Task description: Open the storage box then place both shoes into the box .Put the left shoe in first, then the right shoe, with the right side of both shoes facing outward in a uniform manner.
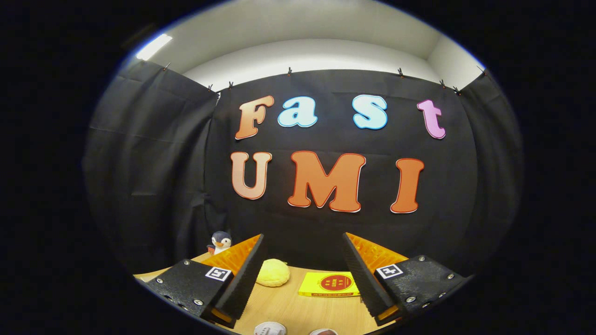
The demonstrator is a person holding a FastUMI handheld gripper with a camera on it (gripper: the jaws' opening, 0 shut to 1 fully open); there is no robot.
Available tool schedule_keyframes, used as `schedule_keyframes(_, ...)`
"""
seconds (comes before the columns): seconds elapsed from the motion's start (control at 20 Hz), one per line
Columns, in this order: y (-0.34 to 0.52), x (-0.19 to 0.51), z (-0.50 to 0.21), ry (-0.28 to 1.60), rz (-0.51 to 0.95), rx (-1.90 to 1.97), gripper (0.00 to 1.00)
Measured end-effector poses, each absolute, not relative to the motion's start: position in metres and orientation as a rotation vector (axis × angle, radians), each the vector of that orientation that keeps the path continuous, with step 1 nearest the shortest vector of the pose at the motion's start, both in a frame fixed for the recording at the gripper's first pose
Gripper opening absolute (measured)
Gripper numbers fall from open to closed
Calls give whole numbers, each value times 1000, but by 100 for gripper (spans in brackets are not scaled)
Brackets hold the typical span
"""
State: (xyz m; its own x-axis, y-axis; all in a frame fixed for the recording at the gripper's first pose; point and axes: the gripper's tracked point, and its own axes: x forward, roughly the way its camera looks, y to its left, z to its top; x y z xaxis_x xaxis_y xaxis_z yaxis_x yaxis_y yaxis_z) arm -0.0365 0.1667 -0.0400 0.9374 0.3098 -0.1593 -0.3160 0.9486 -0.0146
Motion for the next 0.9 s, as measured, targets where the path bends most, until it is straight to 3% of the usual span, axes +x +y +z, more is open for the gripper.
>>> schedule_keyframes(0.9,295,-139,-248,906,641,299,95)
